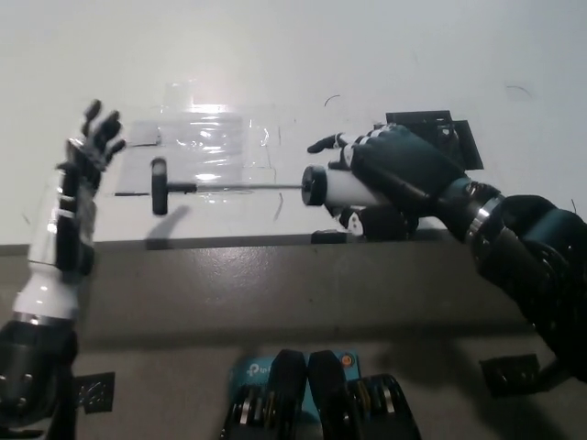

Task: The robot uses right hand to pick up a small white air pumper and uses its left hand to compress it, and then puts it on the desk

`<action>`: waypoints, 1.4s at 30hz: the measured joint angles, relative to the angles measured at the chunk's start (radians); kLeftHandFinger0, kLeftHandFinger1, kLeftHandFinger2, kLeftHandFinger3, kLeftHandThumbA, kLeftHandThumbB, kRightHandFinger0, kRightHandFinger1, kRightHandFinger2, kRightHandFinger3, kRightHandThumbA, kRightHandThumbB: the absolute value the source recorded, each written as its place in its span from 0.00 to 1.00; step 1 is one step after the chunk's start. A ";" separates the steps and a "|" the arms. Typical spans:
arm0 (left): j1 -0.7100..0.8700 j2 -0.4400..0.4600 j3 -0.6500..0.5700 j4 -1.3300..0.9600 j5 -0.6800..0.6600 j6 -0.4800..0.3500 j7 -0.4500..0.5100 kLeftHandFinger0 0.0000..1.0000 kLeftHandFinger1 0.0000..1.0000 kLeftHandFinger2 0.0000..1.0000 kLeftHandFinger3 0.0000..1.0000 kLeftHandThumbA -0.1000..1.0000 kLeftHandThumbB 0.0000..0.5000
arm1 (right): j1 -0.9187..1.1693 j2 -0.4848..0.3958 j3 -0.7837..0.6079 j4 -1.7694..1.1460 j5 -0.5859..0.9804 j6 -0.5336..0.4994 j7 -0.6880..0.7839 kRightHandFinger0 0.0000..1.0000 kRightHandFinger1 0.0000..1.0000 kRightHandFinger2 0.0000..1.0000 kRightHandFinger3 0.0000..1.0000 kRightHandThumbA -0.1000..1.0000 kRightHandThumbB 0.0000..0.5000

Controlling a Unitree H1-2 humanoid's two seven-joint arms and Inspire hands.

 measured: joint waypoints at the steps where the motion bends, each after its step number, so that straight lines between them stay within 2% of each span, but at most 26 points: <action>1: 0.006 -0.010 -0.007 0.000 0.006 0.004 0.000 1.00 1.00 1.00 1.00 1.00 0.49 | 0.004 0.002 0.002 -0.010 -0.002 0.005 0.012 0.01 0.53 0.84 0.91 0.00 0.35; 2: 0.009 -0.016 -0.011 0.000 0.010 0.006 0.000 1.00 1.00 1.00 1.00 1.00 0.48 | 0.008 0.004 0.003 -0.016 -0.004 0.008 0.020 0.01 0.55 0.84 0.94 0.00 0.36; 6: 0.020 -0.046 -0.026 -0.011 0.022 0.015 0.001 1.00 1.00 1.00 1.00 1.00 0.45 | 0.018 0.007 0.009 -0.027 -0.009 0.013 0.055 0.01 0.55 0.84 0.96 0.00 0.32; 11: 0.021 -0.075 -0.032 -0.051 0.033 0.030 0.000 1.00 1.00 1.00 1.00 1.00 0.49 | 0.018 0.007 0.003 -0.028 -0.012 0.017 0.086 0.03 0.55 0.83 0.89 0.00 0.33; 18: 0.021 -0.105 -0.045 -0.092 0.042 0.050 0.000 1.00 1.00 1.00 1.00 1.00 0.49 | 0.018 0.007 -0.011 -0.028 -0.019 0.022 0.112 0.02 0.56 0.85 0.91 0.00 0.33; 20: 0.021 -0.110 -0.048 -0.108 0.047 0.054 0.000 1.00 1.00 1.00 1.00 1.00 0.50 | 0.018 0.007 -0.014 -0.028 -0.020 0.024 0.117 0.03 0.55 0.84 0.87 0.00 0.30; 21: 0.021 -0.111 -0.048 -0.114 0.047 0.055 0.000 1.00 1.00 1.00 1.00 1.00 0.50 | 0.018 0.007 -0.015 -0.028 -0.020 0.026 0.121 0.03 0.55 0.84 0.83 0.00 0.33; 24: 0.021 -0.112 -0.048 -0.127 0.048 0.062 0.000 1.00 1.00 1.00 1.00 1.00 0.50 | 0.018 0.007 -0.019 -0.027 -0.022 0.030 0.129 0.02 0.52 0.82 0.76 0.00 0.33; 29: 0.021 -0.112 -0.048 -0.152 0.053 0.077 0.000 1.00 1.00 1.00 1.00 1.00 0.50 | 0.018 0.007 -0.021 -0.023 -0.024 0.028 0.130 0.02 0.52 0.84 0.79 0.00 0.34; 32: 0.021 -0.113 -0.048 -0.162 0.062 0.086 0.000 1.00 1.00 1.00 1.00 1.00 0.50 | 0.018 0.008 -0.021 -0.022 -0.027 0.028 0.133 0.02 0.55 0.85 0.89 0.00 0.33; 40: 0.021 -0.119 -0.046 -0.174 0.071 0.098 0.001 1.00 1.00 1.00 1.00 1.00 0.50 | 0.018 0.026 -0.021 -0.015 -0.028 0.024 0.138 0.02 0.55 0.83 0.90 0.00 0.35; 42: 0.021 -0.123 -0.043 -0.174 0.071 0.098 0.002 1.00 1.00 1.00 1.00 1.00 0.50 | 0.018 0.032 -0.020 -0.012 -0.028 0.024 0.140 0.01 0.53 0.82 0.87 0.00 0.33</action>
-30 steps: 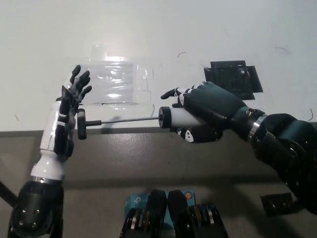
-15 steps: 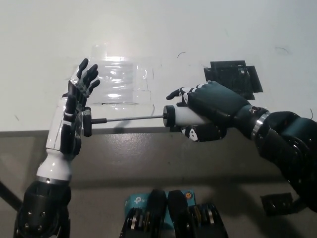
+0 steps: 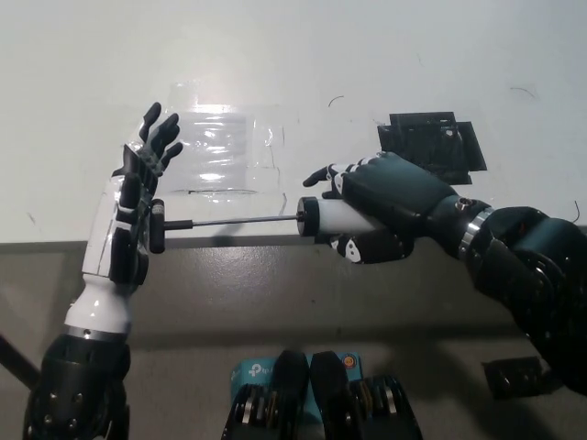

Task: The robot uses right hand to pick up a small white air pumper and uses its left hand to compress it, and then puts it on the desk

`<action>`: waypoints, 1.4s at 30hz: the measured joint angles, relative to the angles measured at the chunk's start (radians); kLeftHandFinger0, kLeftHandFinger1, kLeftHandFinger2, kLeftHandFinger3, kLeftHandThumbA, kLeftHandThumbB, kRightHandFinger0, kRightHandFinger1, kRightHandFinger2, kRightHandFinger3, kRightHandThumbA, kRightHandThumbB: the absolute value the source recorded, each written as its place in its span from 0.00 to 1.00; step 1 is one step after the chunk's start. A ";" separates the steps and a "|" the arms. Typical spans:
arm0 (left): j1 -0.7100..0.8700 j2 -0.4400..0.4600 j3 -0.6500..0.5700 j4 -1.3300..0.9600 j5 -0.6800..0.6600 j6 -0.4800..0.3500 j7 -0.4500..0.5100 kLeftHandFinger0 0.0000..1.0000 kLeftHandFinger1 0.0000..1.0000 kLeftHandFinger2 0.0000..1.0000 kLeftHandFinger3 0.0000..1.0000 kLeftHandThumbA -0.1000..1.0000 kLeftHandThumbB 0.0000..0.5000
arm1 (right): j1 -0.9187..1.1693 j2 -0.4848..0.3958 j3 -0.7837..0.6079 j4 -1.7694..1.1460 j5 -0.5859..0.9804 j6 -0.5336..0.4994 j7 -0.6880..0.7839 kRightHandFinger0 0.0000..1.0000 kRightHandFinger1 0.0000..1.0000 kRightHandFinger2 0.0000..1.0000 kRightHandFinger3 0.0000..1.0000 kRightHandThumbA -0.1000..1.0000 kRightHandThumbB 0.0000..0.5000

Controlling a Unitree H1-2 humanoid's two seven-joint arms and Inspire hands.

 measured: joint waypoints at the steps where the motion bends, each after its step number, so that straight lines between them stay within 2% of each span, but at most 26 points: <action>1: 0.000 -0.001 0.002 0.000 0.000 0.000 0.000 1.00 1.00 1.00 1.00 1.00 0.49 | 0.000 0.002 0.000 0.000 0.000 0.000 0.001 0.00 0.53 0.81 0.86 0.00 0.33; 4: 0.000 -0.003 0.011 0.000 -0.002 0.003 0.001 1.00 1.00 1.00 1.00 1.00 0.46 | 0.000 0.009 0.001 0.000 0.000 0.001 0.007 0.01 0.53 0.81 0.84 0.00 0.35; 9: 0.000 -0.004 0.015 -0.005 -0.002 0.011 0.009 1.00 1.00 1.00 1.00 1.00 0.46 | 0.000 0.020 0.005 0.000 -0.001 0.007 0.026 0.02 0.54 0.82 0.88 0.00 0.33; 12: 0.000 -0.005 0.015 -0.010 -0.001 0.013 0.013 1.00 1.00 1.00 1.00 1.00 0.45 | -0.001 0.031 0.013 -0.001 -0.006 0.016 0.045 0.01 0.50 0.80 0.80 0.00 0.34; 13: 0.000 -0.006 0.015 -0.015 0.000 0.013 0.013 1.00 1.00 1.00 1.00 1.00 0.41 | -0.001 0.036 0.015 -0.001 -0.007 0.018 0.050 0.00 0.48 0.80 0.77 0.00 0.33; 14: 0.000 -0.007 0.014 -0.019 0.001 0.013 0.013 1.00 1.00 1.00 1.00 1.00 0.41 | -0.002 0.041 0.018 0.000 -0.008 0.021 0.053 0.00 0.48 0.80 0.77 0.00 0.33; 16: 0.001 -0.010 0.013 -0.028 0.002 0.013 0.015 1.00 1.00 1.00 1.00 1.00 0.40 | -0.005 0.053 0.025 0.005 -0.014 0.025 0.059 0.02 0.51 0.84 0.83 0.00 0.36; 20: 0.003 -0.020 0.010 -0.045 0.006 0.013 0.023 1.00 1.00 1.00 1.00 1.00 0.38 | -0.026 0.084 0.045 0.036 -0.028 0.028 0.063 0.01 0.47 0.87 0.83 0.00 0.39; 21: 0.003 -0.022 0.010 -0.047 0.006 0.014 0.025 1.00 1.00 1.00 1.00 1.00 0.37 | -0.033 0.092 0.049 0.047 -0.030 0.027 0.063 0.02 0.47 0.89 0.90 0.00 0.43; 22: 0.004 -0.025 0.010 -0.049 0.006 0.014 0.026 1.00 1.00 1.00 1.00 1.00 0.37 | -0.040 0.100 0.052 0.058 -0.032 0.027 0.063 0.00 0.41 0.81 0.65 0.00 0.43; 24: 0.004 -0.028 0.011 -0.050 0.006 0.014 0.028 1.00 1.00 1.00 1.00 1.00 0.37 | -0.055 0.116 0.061 0.077 -0.039 0.027 0.063 0.00 0.37 0.79 0.51 0.00 0.42; 26: 0.004 -0.028 0.011 -0.050 0.007 0.015 0.030 1.00 1.00 1.00 1.00 1.00 0.37 | -0.075 0.137 0.073 0.103 -0.053 0.025 0.058 0.00 0.34 0.75 0.41 0.00 0.45; 27: 0.004 -0.028 0.011 -0.050 0.007 0.015 0.033 1.00 1.00 1.00 1.00 1.00 0.37 | -0.084 0.149 0.080 0.118 -0.058 0.023 0.055 0.00 0.33 0.74 0.42 0.00 0.44; 30: 0.004 -0.030 0.011 -0.054 0.006 0.016 0.035 1.00 1.00 1.00 1.00 1.00 0.39 | -0.097 0.174 0.093 0.152 -0.073 0.019 0.039 0.00 0.34 0.77 0.47 0.00 0.48; 31: 0.004 -0.030 0.011 -0.054 0.006 0.017 0.035 1.00 1.00 1.00 1.00 1.00 0.39 | -0.100 0.180 0.095 0.160 -0.075 0.017 0.036 0.00 0.36 0.78 0.52 0.00 0.48; 32: 0.004 -0.030 0.011 -0.055 0.006 0.018 0.035 1.00 1.00 1.00 1.00 1.00 0.39 | -0.102 0.184 0.098 0.166 -0.078 0.015 0.031 0.00 0.37 0.75 0.52 0.00 0.48; 34: 0.004 -0.031 0.011 -0.056 0.003 0.022 0.035 1.00 1.00 1.00 1.00 1.00 0.39 | -0.110 0.196 0.105 0.184 -0.090 0.008 0.018 0.00 0.39 0.71 0.46 0.00 0.47; 36: 0.004 -0.031 0.011 -0.057 0.001 0.025 0.035 1.00 1.00 1.00 1.00 1.00 0.38 | -0.115 0.204 0.109 0.192 -0.098 0.004 0.010 0.00 0.30 0.53 0.31 0.00 0.52; 38: 0.004 -0.031 0.012 -0.061 -0.002 0.028 0.035 1.00 1.00 1.00 1.00 1.00 0.37 | -0.123 0.218 0.113 0.203 -0.105 0.003 0.006 0.08 0.34 0.53 0.40 0.00 0.63; 39: 0.004 -0.031 0.012 -0.065 -0.004 0.030 0.035 1.00 1.00 1.00 1.00 1.00 0.37 | -0.132 0.228 0.119 0.212 -0.113 0.004 0.006 0.07 0.29 0.43 0.39 0.00 0.64; 40: 0.004 -0.031 0.012 -0.068 -0.005 0.031 0.035 1.00 1.00 1.00 1.00 1.00 0.37 | -0.138 0.234 0.122 0.217 -0.117 0.004 0.006 0.27 0.45 0.53 0.38 0.00 0.71; 41: 0.003 -0.031 0.012 -0.070 -0.006 0.031 0.035 1.00 1.00 1.00 1.00 1.00 0.36 | -0.144 0.242 0.127 0.223 -0.120 0.001 0.005 0.34 0.46 0.51 0.37 0.00 0.73; 42: 0.003 -0.031 0.011 -0.071 -0.007 0.031 0.035 1.00 1.00 1.00 1.00 1.00 0.36 | -0.149 0.251 0.134 0.231 -0.124 -0.004 0.003 0.36 0.46 0.51 0.37 0.00 0.72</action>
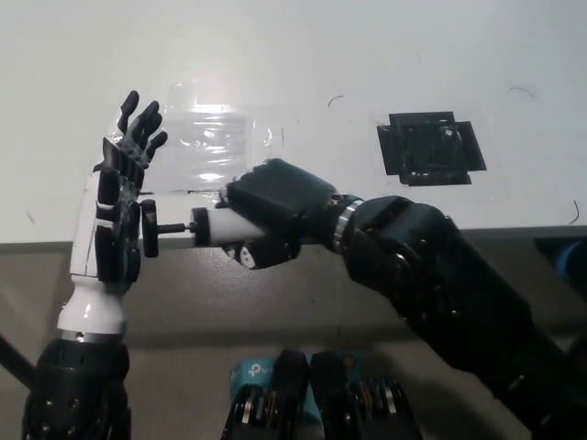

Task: The robot uses right hand to pick up a small white air pumper and uses its left hand to compress it, and then puts it on the desk

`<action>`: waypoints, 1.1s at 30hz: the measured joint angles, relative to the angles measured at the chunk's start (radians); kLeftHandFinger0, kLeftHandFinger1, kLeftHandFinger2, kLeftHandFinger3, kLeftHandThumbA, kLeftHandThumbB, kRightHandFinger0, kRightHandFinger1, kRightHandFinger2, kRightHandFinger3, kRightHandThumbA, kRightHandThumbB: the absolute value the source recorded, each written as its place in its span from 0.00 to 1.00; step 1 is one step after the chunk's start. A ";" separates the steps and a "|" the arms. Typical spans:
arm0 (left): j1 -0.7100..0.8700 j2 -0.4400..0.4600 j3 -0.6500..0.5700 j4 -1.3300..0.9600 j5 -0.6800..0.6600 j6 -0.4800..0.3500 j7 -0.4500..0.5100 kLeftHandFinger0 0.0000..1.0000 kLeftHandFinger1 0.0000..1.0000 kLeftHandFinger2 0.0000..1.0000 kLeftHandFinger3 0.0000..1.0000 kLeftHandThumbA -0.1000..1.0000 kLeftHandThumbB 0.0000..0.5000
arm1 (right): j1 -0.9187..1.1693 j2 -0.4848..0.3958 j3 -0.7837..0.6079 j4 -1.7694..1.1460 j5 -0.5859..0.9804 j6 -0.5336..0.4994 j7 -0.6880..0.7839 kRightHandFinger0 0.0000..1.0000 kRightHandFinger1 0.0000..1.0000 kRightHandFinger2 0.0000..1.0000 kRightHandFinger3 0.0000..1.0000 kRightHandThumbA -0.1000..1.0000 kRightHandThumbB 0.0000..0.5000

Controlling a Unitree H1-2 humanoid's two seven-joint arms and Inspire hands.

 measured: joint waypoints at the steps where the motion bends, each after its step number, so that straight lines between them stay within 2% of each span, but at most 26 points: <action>1: 0.000 0.000 0.000 0.000 0.000 0.000 0.000 1.00 1.00 1.00 1.00 1.00 0.36 | -0.004 0.009 0.006 0.007 -0.004 -0.004 -0.002 0.26 0.38 0.46 0.39 0.00 0.73; 2: 0.000 0.000 -0.001 0.000 0.000 0.000 0.000 1.00 1.00 1.00 1.00 1.00 0.36 | -0.007 0.015 0.010 0.012 -0.007 -0.007 -0.003 0.21 0.34 0.42 0.39 0.00 0.73; 3: 0.000 0.000 -0.002 -0.001 0.000 0.000 0.000 1.00 1.00 1.00 1.00 1.00 0.36 | -0.010 0.024 0.014 0.020 -0.010 -0.011 -0.005 0.23 0.37 0.45 0.43 0.00 0.73; 4: 0.000 0.000 -0.001 -0.001 0.000 0.001 0.000 1.00 1.00 1.00 1.00 1.00 0.36 | -0.013 0.033 0.017 0.030 -0.014 -0.013 -0.010 0.18 0.33 0.44 0.58 0.00 0.65; 5: 0.000 0.001 0.002 -0.001 0.000 0.001 0.001 1.00 1.00 1.00 1.00 1.00 0.36 | -0.014 0.039 0.017 0.037 -0.015 -0.016 -0.017 0.21 0.38 0.48 0.64 0.00 0.59; 7: 0.000 0.005 0.007 0.000 0.001 0.002 0.001 1.00 1.00 1.00 1.00 1.00 0.35 | -0.014 0.044 0.017 0.043 -0.016 -0.020 -0.026 0.23 0.40 0.49 0.63 0.00 0.59; 10: 0.000 0.005 0.008 0.000 0.002 -0.001 0.001 1.00 1.00 1.00 1.00 1.00 0.35 | -0.014 0.051 0.016 0.051 -0.019 -0.021 -0.035 0.30 0.43 0.50 0.56 0.00 0.58; 11: 0.000 0.005 0.008 0.001 0.003 -0.001 0.001 1.00 1.00 1.00 1.00 1.00 0.35 | -0.014 0.052 0.016 0.053 -0.020 -0.020 -0.037 0.29 0.41 0.50 0.57 0.00 0.57; 12: 0.000 0.005 0.008 0.002 0.003 -0.002 0.001 1.00 1.00 1.00 1.00 1.00 0.37 | -0.014 0.054 0.015 0.056 -0.020 -0.020 -0.038 0.24 0.36 0.49 0.58 0.00 0.59; 14: -0.001 0.004 0.008 0.003 0.002 -0.002 0.001 1.00 1.00 1.00 1.00 1.00 0.36 | -0.014 0.058 0.015 0.056 -0.021 -0.020 -0.040 0.03 0.17 0.32 0.49 0.00 0.65; 15: -0.001 0.004 0.011 0.003 0.001 -0.001 0.001 1.00 1.00 1.00 1.00 1.00 0.37 | -0.014 0.058 0.015 0.056 -0.021 -0.019 -0.040 0.00 0.06 0.19 0.39 0.00 0.62; 16: -0.001 0.005 0.015 0.005 -0.002 0.000 0.001 1.00 1.00 1.00 1.00 1.00 0.40 | -0.015 0.056 0.014 0.056 -0.022 -0.020 -0.040 0.00 0.00 0.03 0.16 0.00 0.52; 17: -0.001 0.006 0.020 0.006 -0.007 0.000 0.001 1.00 1.00 1.00 1.00 1.00 0.40 | -0.015 0.053 0.014 0.055 -0.022 -0.021 -0.040 0.00 0.00 0.03 0.15 0.00 0.53; 18: -0.001 0.008 0.024 0.007 -0.014 0.001 0.000 1.00 1.00 1.00 1.00 1.00 0.42 | -0.015 0.048 0.012 0.055 -0.021 -0.022 -0.040 0.00 0.04 0.16 0.16 0.00 0.47; 19: -0.001 0.011 0.027 0.006 -0.022 0.001 0.000 1.00 1.00 1.00 1.00 1.00 0.44 | -0.015 0.040 0.010 0.055 -0.021 -0.023 -0.040 0.00 0.09 0.29 0.25 0.00 0.45; 20: -0.001 0.014 0.030 0.007 -0.028 0.001 -0.001 1.00 1.00 1.00 1.00 1.00 0.44 | -0.015 0.032 0.007 0.054 -0.021 -0.024 -0.040 0.00 0.18 0.60 0.50 0.00 0.41; 21: -0.001 0.020 0.035 0.007 -0.032 0.001 -0.001 1.00 1.00 1.00 1.00 1.00 0.42 | -0.015 0.020 0.001 0.052 -0.021 -0.023 -0.038 0.00 0.25 0.70 0.69 0.00 0.38; 22: -0.001 0.029 0.042 0.007 -0.035 0.001 -0.002 1.00 1.00 1.00 1.00 1.00 0.42 | -0.015 0.007 -0.006 0.049 -0.021 -0.020 -0.036 0.00 0.30 0.70 0.79 0.00 0.37; 23: 0.000 0.039 0.051 0.006 -0.037 0.001 -0.002 1.00 1.00 1.00 1.00 1.00 0.36 | -0.015 -0.007 -0.013 0.046 -0.021 -0.018 -0.034 0.00 0.32 0.71 0.82 0.00 0.39; 24: 0.000 0.054 0.062 0.007 -0.041 0.001 -0.002 1.00 1.00 1.00 1.00 1.00 0.36 | -0.015 -0.030 -0.024 0.042 -0.021 -0.016 -0.032 0.00 0.34 0.73 0.84 0.00 0.39; 25: 0.001 0.063 0.071 0.008 -0.045 0.000 -0.003 1.00 1.00 1.00 1.00 1.00 0.30 | -0.015 -0.047 -0.030 0.040 -0.021 -0.015 -0.031 0.00 0.36 0.75 0.87 0.00 0.37; 26: 0.002 0.080 0.085 0.012 -0.052 -0.003 -0.003 1.00 1.00 1.00 1.00 1.00 0.27 | -0.015 -0.071 -0.038 0.035 -0.021 -0.012 -0.027 0.00 0.41 0.79 0.90 0.00 0.39; 27: 0.005 0.096 0.102 0.021 -0.061 -0.006 -0.003 1.00 1.00 1.00 1.00 1.00 0.28 | -0.016 -0.099 -0.046 0.029 -0.023 -0.009 -0.022 0.00 0.43 0.83 0.92 0.00 0.40; 30: 0.022 0.130 0.151 0.044 -0.091 -0.014 -0.004 1.00 1.00 1.00 1.00 1.00 0.34 | -0.023 -0.164 -0.070 0.027 -0.033 -0.007 -0.015 0.00 0.47 0.89 0.75 0.00 0.37; 32: 0.037 0.142 0.180 0.057 -0.110 -0.018 -0.004 1.00 1.00 1.00 1.00 1.00 0.31 | -0.039 -0.205 -0.087 0.034 -0.041 -0.007 -0.015 0.00 0.52 0.94 0.75 0.00 0.39; 33: 0.043 0.148 0.190 0.066 -0.117 -0.021 -0.004 1.00 1.00 1.00 1.00 1.00 0.29 | -0.051 -0.222 -0.095 0.039 -0.046 -0.007 -0.015 0.00 0.53 0.93 0.75 0.00 0.41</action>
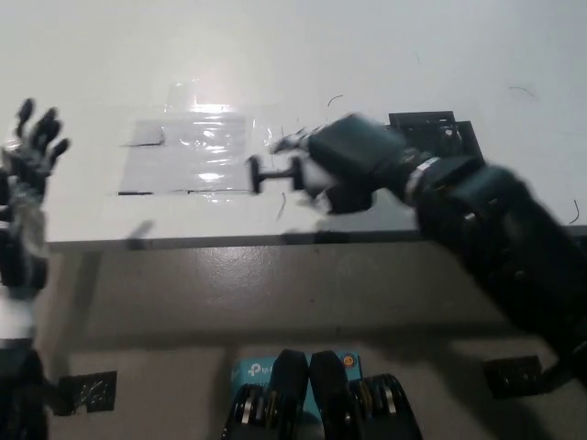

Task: The robot uses right hand to pick up a small white air pumper and uses its left hand to compress it, and then puts it on the desk

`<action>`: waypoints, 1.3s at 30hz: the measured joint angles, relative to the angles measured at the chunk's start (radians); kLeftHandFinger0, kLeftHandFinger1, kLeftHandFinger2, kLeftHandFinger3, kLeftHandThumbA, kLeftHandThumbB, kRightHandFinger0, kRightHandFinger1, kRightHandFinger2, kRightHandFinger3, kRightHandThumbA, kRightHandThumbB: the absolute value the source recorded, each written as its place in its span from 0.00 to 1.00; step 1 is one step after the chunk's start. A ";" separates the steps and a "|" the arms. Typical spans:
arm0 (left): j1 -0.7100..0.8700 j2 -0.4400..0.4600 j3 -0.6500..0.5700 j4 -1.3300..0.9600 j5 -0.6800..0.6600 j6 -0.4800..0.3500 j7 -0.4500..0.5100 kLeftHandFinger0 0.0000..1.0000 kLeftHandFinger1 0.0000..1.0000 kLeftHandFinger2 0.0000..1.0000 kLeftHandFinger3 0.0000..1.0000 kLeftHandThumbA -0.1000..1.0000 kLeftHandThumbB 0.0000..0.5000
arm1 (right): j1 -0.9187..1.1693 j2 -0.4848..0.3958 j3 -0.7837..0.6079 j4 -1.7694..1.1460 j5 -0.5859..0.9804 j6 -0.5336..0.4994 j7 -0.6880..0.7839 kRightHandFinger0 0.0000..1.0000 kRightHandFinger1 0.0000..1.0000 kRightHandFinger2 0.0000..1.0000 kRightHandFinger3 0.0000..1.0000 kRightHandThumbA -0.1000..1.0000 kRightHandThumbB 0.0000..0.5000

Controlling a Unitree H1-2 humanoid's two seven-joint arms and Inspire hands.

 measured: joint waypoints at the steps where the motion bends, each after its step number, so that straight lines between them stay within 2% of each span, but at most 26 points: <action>1: 0.008 0.005 0.011 0.009 -0.008 -0.003 -0.001 1.00 1.00 1.00 1.00 1.00 0.29 | -0.015 -0.017 -0.011 0.010 -0.004 0.000 -0.001 0.01 0.54 0.92 0.80 0.00 0.41; 3: 0.024 0.012 0.026 0.018 -0.023 -0.010 -0.003 1.00 1.00 1.00 1.00 1.00 0.25 | -0.048 -0.042 -0.030 0.042 -0.010 -0.005 -0.008 0.04 0.59 0.96 0.85 0.00 0.41; 4: 0.031 0.014 0.031 0.019 -0.029 -0.014 -0.005 1.00 1.00 1.00 1.00 1.00 0.27 | -0.064 -0.051 -0.036 0.066 -0.012 -0.005 -0.012 0.05 0.59 0.97 0.87 0.00 0.39; 7: 0.058 0.017 0.032 0.018 -0.038 -0.023 -0.009 1.00 1.00 1.00 1.00 1.00 0.23 | -0.117 -0.059 -0.043 0.160 -0.018 -0.009 -0.039 0.05 0.58 0.95 0.86 0.00 0.46; 9: 0.085 0.017 0.026 0.007 -0.039 -0.025 -0.013 1.00 1.00 1.00 1.00 1.00 0.20 | -0.150 -0.051 -0.043 0.248 -0.019 -0.012 -0.061 0.03 0.56 0.95 0.87 0.00 0.47; 11: 0.110 0.018 0.014 0.001 -0.037 -0.033 -0.020 1.00 1.00 1.00 1.00 1.00 0.22 | -0.171 -0.041 -0.041 0.328 -0.019 -0.015 -0.082 0.02 0.56 0.93 0.86 0.00 0.49; 12: 0.127 0.018 0.005 0.001 -0.036 -0.039 -0.023 1.00 1.00 1.00 1.00 1.00 0.27 | -0.180 -0.032 -0.041 0.375 -0.019 -0.021 -0.099 0.04 0.56 0.92 0.85 0.00 0.49; 14: 0.162 0.017 -0.013 -0.002 -0.033 -0.047 -0.026 1.00 1.00 1.00 1.00 1.00 0.34 | -0.195 -0.014 -0.039 0.476 -0.018 -0.032 -0.128 0.02 0.52 0.91 0.79 0.00 0.47; 15: 0.184 0.015 -0.026 -0.004 -0.032 -0.050 -0.031 1.00 1.00 1.00 1.00 1.00 0.34 | -0.197 -0.005 -0.039 0.528 -0.018 -0.037 -0.148 0.02 0.52 0.90 0.79 0.00 0.47; 16: 0.199 0.015 -0.032 -0.006 -0.031 -0.054 -0.035 1.00 1.00 1.00 1.00 1.00 0.35 | -0.197 0.002 -0.039 0.560 -0.018 -0.040 -0.162 0.06 0.55 0.93 0.81 0.00 0.48; 17: 0.223 0.015 -0.041 -0.009 -0.031 -0.059 -0.037 1.00 1.00 1.00 1.00 1.00 0.37 | -0.197 0.016 -0.039 0.613 -0.017 -0.043 -0.182 0.14 0.60 0.96 0.84 0.00 0.44; 18: 0.240 0.015 -0.048 -0.014 -0.031 -0.062 -0.040 1.00 1.00 1.00 1.00 1.00 0.41 | -0.197 0.026 -0.040 0.647 -0.014 -0.043 -0.195 0.26 0.72 1.00 0.93 0.00 0.47; 19: 0.270 0.015 -0.059 -0.025 -0.032 -0.067 -0.043 1.00 1.00 1.00 1.00 1.00 0.46 | -0.200 0.043 -0.041 0.699 -0.011 -0.043 -0.215 0.57 0.95 1.00 1.00 0.11 0.50; 20: 0.285 0.015 -0.066 -0.033 -0.032 -0.070 -0.046 1.00 1.00 1.00 1.00 1.00 0.46 | -0.204 0.052 -0.041 0.730 -0.008 -0.042 -0.221 0.95 1.00 1.00 1.00 0.29 0.61; 21: 0.310 0.015 -0.077 -0.048 -0.032 -0.077 -0.051 1.00 1.00 1.00 1.00 1.00 0.42 | -0.214 0.068 -0.041 0.786 -0.005 -0.038 -0.222 1.00 1.00 1.00 1.00 0.39 0.76; 22: 0.328 0.015 -0.082 -0.054 -0.032 -0.086 -0.056 1.00 1.00 1.00 1.00 1.00 0.40 | -0.224 0.080 -0.040 0.824 -0.003 -0.033 -0.219 1.00 1.00 1.00 1.00 0.43 0.85; 24: 0.361 0.016 -0.084 -0.059 -0.035 -0.107 -0.061 1.00 1.00 1.00 1.00 1.00 0.40 | -0.245 0.097 -0.034 0.894 0.003 -0.031 -0.215 1.00 1.00 1.00 1.00 0.45 0.89; 27: 0.395 0.017 -0.089 -0.062 -0.033 -0.130 -0.070 1.00 1.00 1.00 1.00 1.00 0.36 | -0.256 0.103 -0.029 0.920 0.012 -0.031 -0.211 1.00 1.00 1.00 1.00 0.52 0.85; 31: 0.418 0.017 -0.103 -0.063 -0.031 -0.146 -0.075 1.00 1.00 1.00 1.00 1.00 0.42 | -0.260 0.103 -0.018 0.923 0.020 -0.033 -0.204 1.00 1.00 1.00 1.00 0.57 0.81; 33: 0.417 0.017 -0.116 -0.070 -0.031 -0.145 -0.076 1.00 1.00 1.00 1.00 1.00 0.42 | -0.259 0.102 -0.013 0.923 0.026 -0.034 -0.201 1.00 1.00 1.00 1.00 0.57 0.83; 35: 0.413 0.017 -0.125 -0.073 -0.032 -0.145 -0.076 1.00 1.00 1.00 1.00 1.00 0.41 | -0.258 0.099 -0.012 0.919 0.033 -0.034 -0.194 1.00 1.00 1.00 1.00 0.60 0.89; 37: 0.411 0.016 -0.131 -0.074 -0.030 -0.145 -0.076 1.00 1.00 1.00 1.00 1.00 0.41 | -0.250 0.091 -0.012 0.886 0.039 -0.030 -0.173 1.00 1.00 1.00 1.00 0.67 0.94; 39: 0.412 0.016 -0.133 -0.074 -0.028 -0.145 -0.076 1.00 1.00 1.00 1.00 1.00 0.45 | -0.231 0.079 -0.017 0.815 0.048 -0.024 -0.147 1.00 1.00 1.00 1.00 0.72 0.93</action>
